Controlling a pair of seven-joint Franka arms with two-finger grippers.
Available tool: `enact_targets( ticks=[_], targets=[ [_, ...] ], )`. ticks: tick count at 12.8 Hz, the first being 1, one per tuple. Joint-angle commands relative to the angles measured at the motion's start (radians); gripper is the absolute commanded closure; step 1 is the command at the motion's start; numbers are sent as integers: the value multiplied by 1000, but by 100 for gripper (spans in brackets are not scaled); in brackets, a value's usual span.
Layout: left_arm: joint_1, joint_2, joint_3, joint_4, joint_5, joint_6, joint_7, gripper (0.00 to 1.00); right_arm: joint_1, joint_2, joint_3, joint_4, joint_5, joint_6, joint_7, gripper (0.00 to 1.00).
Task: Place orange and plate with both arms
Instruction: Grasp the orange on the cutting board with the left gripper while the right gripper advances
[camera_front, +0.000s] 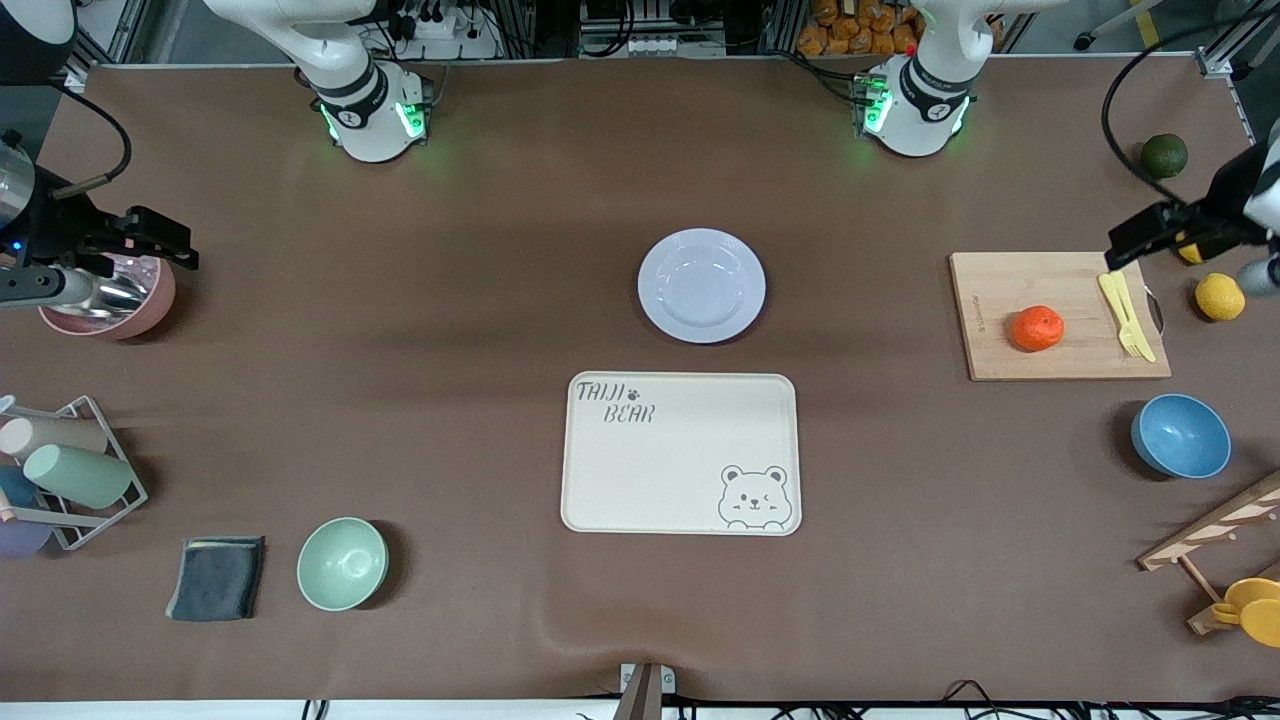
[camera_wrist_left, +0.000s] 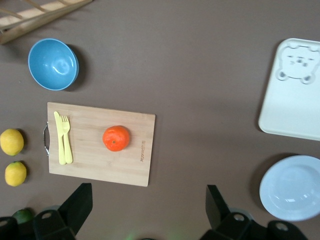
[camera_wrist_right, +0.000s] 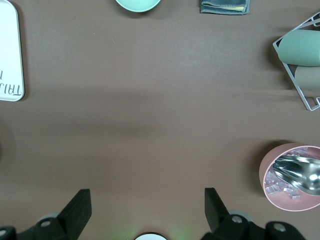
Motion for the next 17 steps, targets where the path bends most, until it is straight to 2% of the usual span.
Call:
enact_targets(
  ticks=[1, 6, 7, 10, 12, 15, 17],
  targets=[
    [28, -40, -3, -215, 78, 187, 24, 0, 5, 0, 1, -7, -8, -4, 18, 0],
    [114, -63, -4, -537, 82, 443, 26, 0, 26, -2, 2, -60, 20, 7, 19, 0],
    [115, -61, -3, -576, 82, 471, 26, 0, 22, -2, 1, -82, 60, 20, 19, 0],
    [154, -35, -1, -688, 103, 592, 29, 0, 18, -2, -1, -134, 80, 76, 19, 0],
    [184, 6, -1, -717, 125, 669, 35, 0, 15, -2, -2, -172, 133, 94, 19, 0],
    [243, 75, -4, -742, 128, 769, 90, 0, 17, 7, -2, -188, 140, 115, 21, 0],
    [252, 92, -4, -753, 128, 787, 90, 0, 17, 11, -2, -221, 181, 131, 27, 0]
  ],
)
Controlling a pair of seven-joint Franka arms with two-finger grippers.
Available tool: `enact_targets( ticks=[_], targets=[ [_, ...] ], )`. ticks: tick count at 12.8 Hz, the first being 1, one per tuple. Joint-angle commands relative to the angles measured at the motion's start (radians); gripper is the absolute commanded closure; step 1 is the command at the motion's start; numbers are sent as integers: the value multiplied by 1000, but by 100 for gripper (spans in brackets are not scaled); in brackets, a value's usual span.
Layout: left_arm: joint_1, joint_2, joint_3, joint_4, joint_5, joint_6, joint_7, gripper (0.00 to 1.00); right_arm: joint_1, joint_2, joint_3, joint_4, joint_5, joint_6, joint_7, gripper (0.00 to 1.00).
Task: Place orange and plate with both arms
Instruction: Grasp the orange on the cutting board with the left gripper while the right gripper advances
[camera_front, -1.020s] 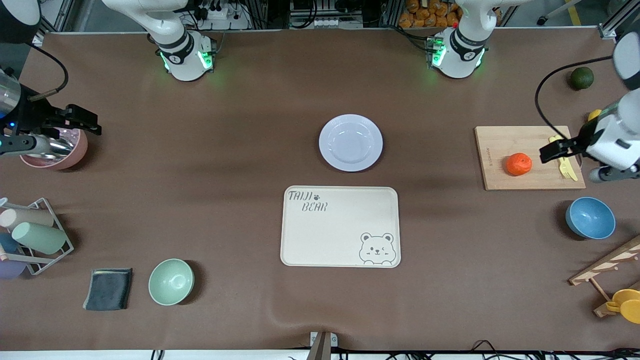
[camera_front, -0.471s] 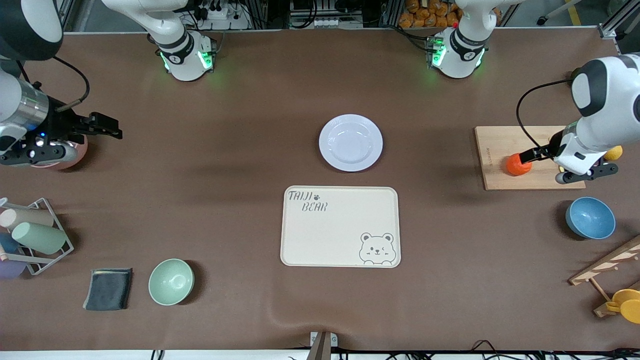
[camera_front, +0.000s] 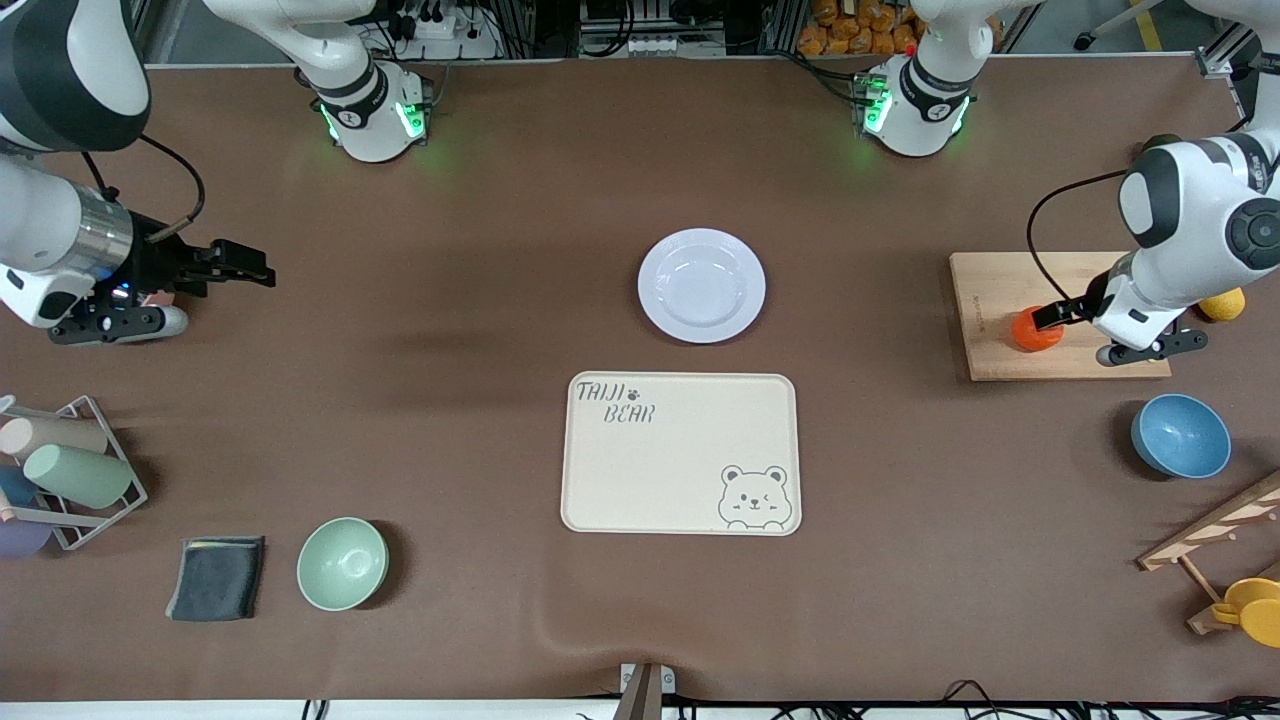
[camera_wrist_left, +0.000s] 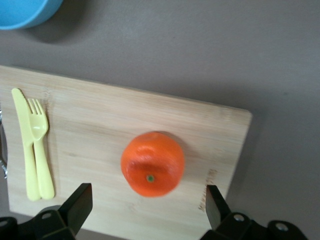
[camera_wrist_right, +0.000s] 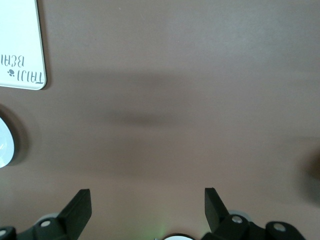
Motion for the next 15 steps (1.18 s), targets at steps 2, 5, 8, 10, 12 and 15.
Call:
enact_targets(
  ticks=[2, 5, 8, 10, 12, 15],
  targets=[
    [13, 22, -9, -13, 12, 27, 7, 0, -3, -5, -1, -67, 53, 50, 19, 0],
    [13, 53, -12, -13, 7, 30, 7, 0, -6, -9, -1, -115, 137, 77, 20, 0],
    [15, 87, -11, -12, 7, 53, 7, 0, -4, -16, -2, -188, 226, 136, 20, 0],
    [20, 108, -11, -12, 9, 74, 7, 0, -6, -12, -2, -210, 271, 144, 19, 0],
    [20, 121, -11, -10, 9, 82, 7, 0, -4, -12, -2, -233, 294, 161, 19, 0],
    [21, 138, -11, -6, 7, 89, 7, 0, -3, -12, -2, -283, 354, 204, 19, 0]
  ],
)
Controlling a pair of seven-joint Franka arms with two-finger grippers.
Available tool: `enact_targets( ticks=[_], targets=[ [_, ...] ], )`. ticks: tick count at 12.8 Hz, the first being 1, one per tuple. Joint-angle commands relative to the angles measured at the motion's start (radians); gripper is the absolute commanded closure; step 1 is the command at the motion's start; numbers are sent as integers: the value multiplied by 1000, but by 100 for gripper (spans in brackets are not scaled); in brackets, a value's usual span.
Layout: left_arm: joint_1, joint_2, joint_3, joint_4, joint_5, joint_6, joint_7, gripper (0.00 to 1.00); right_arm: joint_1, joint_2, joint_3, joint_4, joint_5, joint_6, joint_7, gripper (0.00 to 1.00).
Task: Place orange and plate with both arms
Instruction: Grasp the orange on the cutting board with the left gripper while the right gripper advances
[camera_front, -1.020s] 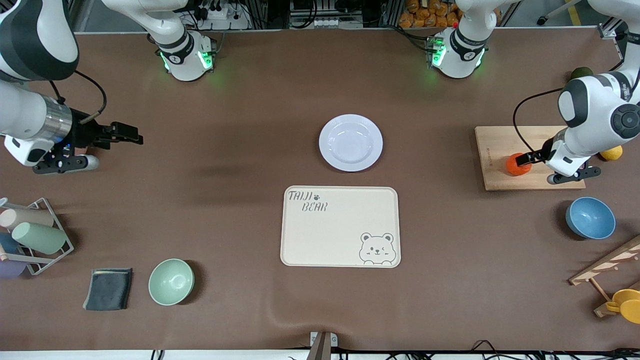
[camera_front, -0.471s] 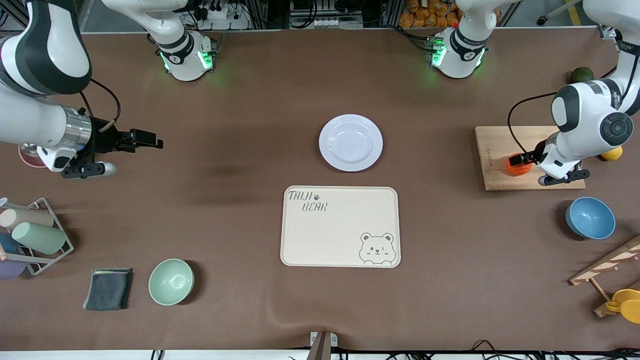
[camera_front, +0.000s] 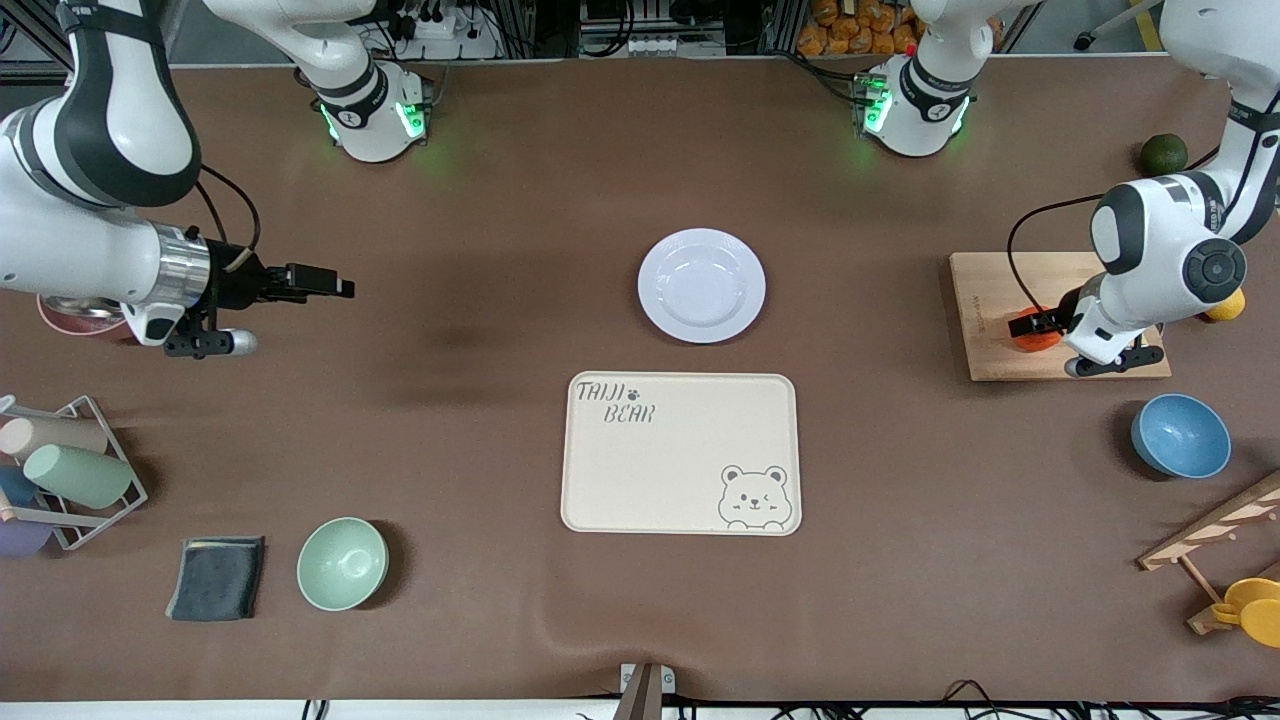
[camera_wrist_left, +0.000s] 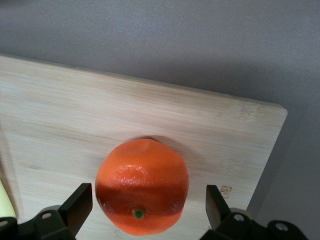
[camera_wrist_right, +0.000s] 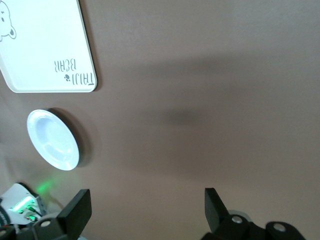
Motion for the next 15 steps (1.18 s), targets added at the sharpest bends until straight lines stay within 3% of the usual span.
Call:
enact_targets(
  ticks=[1, 2, 4, 6, 7, 8, 11, 14, 15],
  targets=[
    [11, 17, -5, 3, 8, 24, 5, 0, 1, -17, 3, -76, 52, 69, 6, 0],
    [16, 26, -5, 6, 8, 25, 5, 6, 1, -15, 3, -93, 86, 81, -3, 0],
    [20, 47, -4, 23, 8, 27, 5, 34, 5, -11, 3, -120, 141, 101, -8, 0],
    [7, 48, -5, 50, 8, 10, 0, 92, 19, -11, 3, -157, 172, 144, -23, 0],
    [3, 46, -8, 61, 10, -1, -1, 100, 22, -9, 3, -169, 190, 152, -52, 0],
    [0, 37, -11, 90, 10, -30, 3, 100, 22, -6, 3, -185, 215, 164, -72, 0],
    [2, 6, -109, 208, -4, -224, -27, 100, 36, 0, 5, -229, 293, 184, -83, 0],
    [0, 11, -250, 329, -67, -329, -189, 100, 57, 0, 5, -327, 469, 252, -228, 0],
    [0, 11, -305, 357, -68, -349, -264, 100, 57, 0, 5, -338, 485, 249, -244, 0]
  ],
)
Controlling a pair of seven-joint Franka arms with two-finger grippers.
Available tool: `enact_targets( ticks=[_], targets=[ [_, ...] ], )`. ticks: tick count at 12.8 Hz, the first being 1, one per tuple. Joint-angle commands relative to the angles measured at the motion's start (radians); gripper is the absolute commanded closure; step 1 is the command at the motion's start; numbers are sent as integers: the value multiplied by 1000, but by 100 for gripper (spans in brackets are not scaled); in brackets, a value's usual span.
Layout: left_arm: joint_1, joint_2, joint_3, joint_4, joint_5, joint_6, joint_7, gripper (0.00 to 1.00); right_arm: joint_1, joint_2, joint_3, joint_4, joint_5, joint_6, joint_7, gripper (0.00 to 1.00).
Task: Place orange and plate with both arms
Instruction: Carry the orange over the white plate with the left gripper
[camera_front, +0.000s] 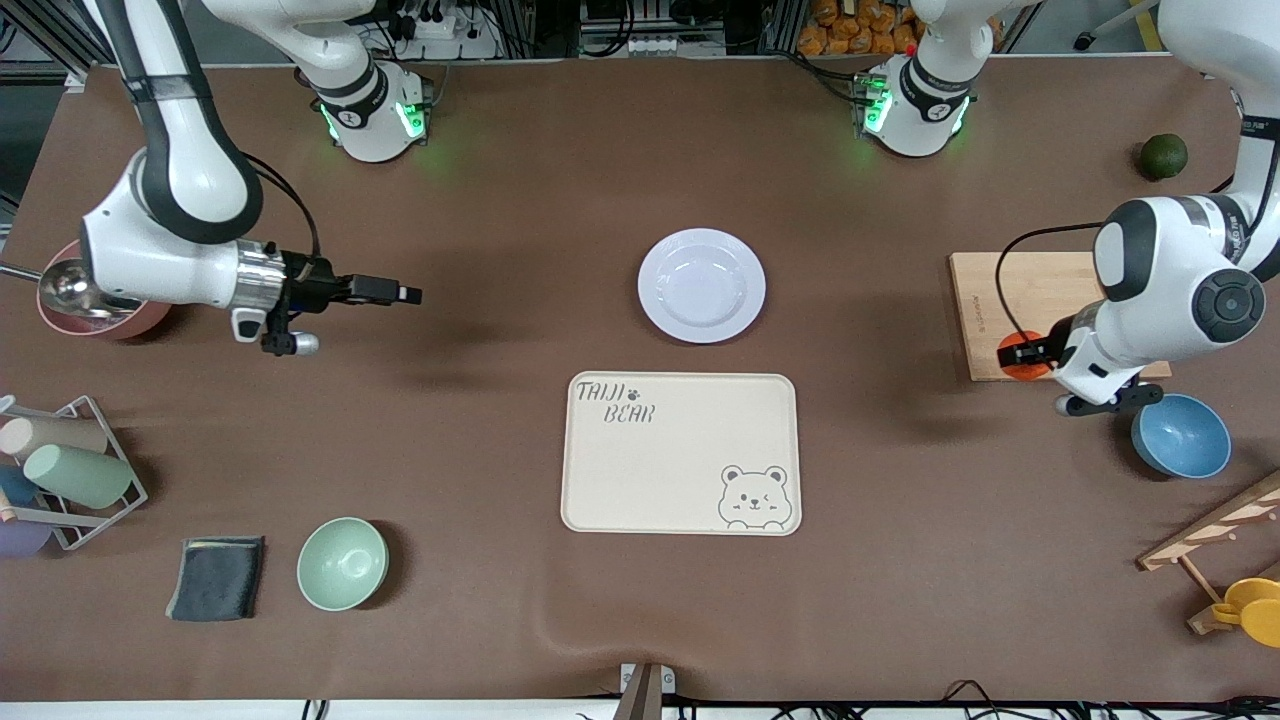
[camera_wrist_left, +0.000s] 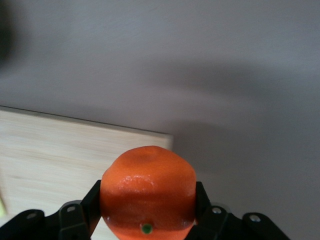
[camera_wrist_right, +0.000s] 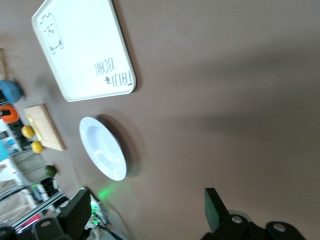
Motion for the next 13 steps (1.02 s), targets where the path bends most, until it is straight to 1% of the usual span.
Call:
enact_targets(
  ticks=[1, 3, 4, 7, 8, 9, 11, 12, 13],
  targets=[
    [-1, 4, -123, 77, -17, -81, -185, 100, 19, -13, -3, -48, 69, 17, -57, 0],
    [-28, 7, -198, 112, -17, -112, -352, 100, 50, -13, -4, -64, 124, 19, -84, 0],
    [-59, 8, -220, 118, -17, -117, -419, 100, 55, -12, -4, -74, 138, 20, -108, 0],
    [-220, 25, -226, 140, -17, -117, -615, 100, 87, -1, -3, -87, 166, 23, -130, 0],
    [-279, 33, -226, 152, -19, -117, -675, 100, 102, 8, -3, -95, 196, 22, -158, 0],
    [-330, 53, -226, 174, -28, -117, -730, 100, 119, 20, -4, -112, 245, 26, -197, 0],
    [-406, 88, -226, 188, -64, -112, -805, 100, 137, 68, -4, -133, 334, 45, -308, 0],
    [-442, 102, -226, 188, -75, -102, -826, 100, 147, 85, -4, -135, 360, 49, -355, 0],
    [-473, 128, -224, 188, -80, -94, -841, 100, 156, 98, -4, -135, 365, 52, -368, 0]
  ],
)
